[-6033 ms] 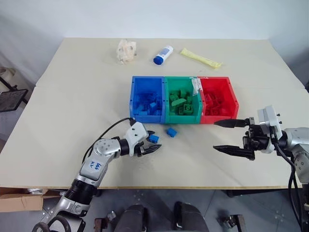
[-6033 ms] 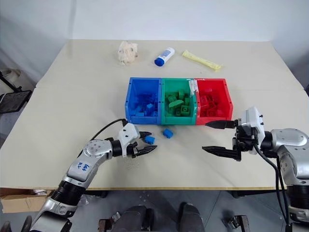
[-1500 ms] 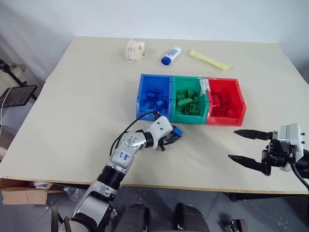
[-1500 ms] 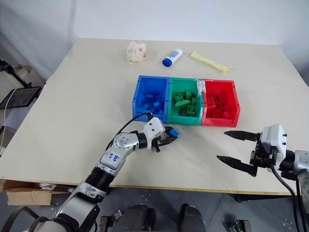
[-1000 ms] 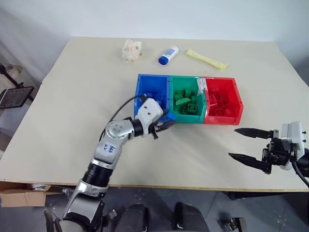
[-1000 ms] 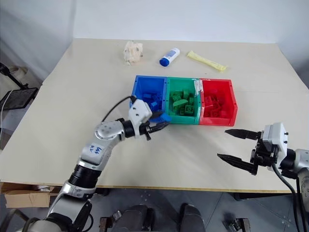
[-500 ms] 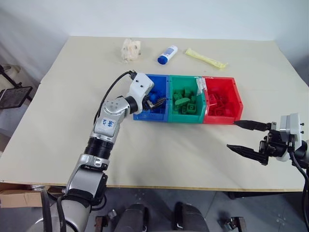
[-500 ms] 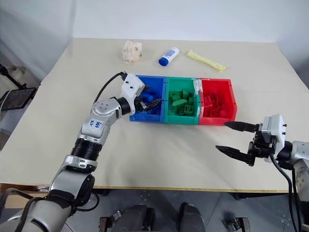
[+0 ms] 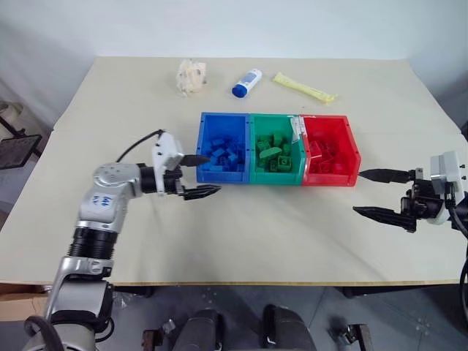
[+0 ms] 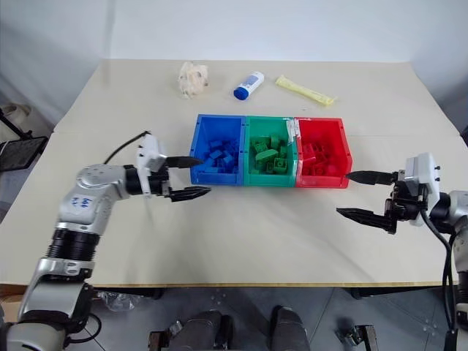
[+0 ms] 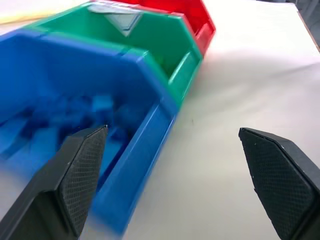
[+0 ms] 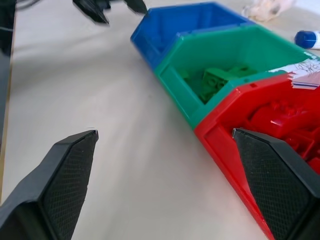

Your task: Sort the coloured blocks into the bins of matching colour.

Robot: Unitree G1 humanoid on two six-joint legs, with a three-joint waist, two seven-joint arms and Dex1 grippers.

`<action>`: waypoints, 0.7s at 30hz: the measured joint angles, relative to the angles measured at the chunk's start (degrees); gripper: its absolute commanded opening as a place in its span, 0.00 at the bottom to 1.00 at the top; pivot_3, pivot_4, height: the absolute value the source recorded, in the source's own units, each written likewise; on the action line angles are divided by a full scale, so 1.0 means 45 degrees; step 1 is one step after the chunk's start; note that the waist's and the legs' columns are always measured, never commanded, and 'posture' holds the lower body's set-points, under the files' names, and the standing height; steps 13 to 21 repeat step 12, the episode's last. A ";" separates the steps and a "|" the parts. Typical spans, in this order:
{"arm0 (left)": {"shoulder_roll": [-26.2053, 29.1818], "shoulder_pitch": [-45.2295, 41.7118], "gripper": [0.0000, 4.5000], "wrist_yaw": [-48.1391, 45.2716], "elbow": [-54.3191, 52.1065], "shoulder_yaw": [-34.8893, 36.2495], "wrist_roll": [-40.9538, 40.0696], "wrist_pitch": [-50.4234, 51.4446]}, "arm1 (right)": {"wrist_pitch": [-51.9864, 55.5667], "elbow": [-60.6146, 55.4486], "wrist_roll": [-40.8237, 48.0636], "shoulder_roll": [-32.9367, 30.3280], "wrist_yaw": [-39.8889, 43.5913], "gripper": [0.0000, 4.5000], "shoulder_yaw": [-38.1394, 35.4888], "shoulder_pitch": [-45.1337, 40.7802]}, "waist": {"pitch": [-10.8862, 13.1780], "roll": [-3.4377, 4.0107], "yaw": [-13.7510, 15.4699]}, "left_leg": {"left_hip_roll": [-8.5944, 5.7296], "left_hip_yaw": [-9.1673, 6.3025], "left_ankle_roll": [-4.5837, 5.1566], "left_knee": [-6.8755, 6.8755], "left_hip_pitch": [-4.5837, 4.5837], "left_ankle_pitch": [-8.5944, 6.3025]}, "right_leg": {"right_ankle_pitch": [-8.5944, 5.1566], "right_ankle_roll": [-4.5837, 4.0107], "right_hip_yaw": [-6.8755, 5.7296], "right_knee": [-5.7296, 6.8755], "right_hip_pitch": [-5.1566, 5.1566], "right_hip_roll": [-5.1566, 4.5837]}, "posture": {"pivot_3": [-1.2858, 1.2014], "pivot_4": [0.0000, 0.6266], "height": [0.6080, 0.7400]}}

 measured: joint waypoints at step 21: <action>0.1626 0.1257 0.99 -0.0163 0.1332 0.1784 -0.0290 -0.0486 | -0.1440 0.4677 -0.0618 -0.1095 0.0244 1.00 0.0854 -0.2168 | 0.0000 0.0003 -0.0055 | 0.0004 -0.0003 -0.0004 -0.0016 0.0001 -0.0002 | -0.0002 -0.0004 0.0004 0.0001 -0.0008 -0.0011 | 0.52 0.24 1.00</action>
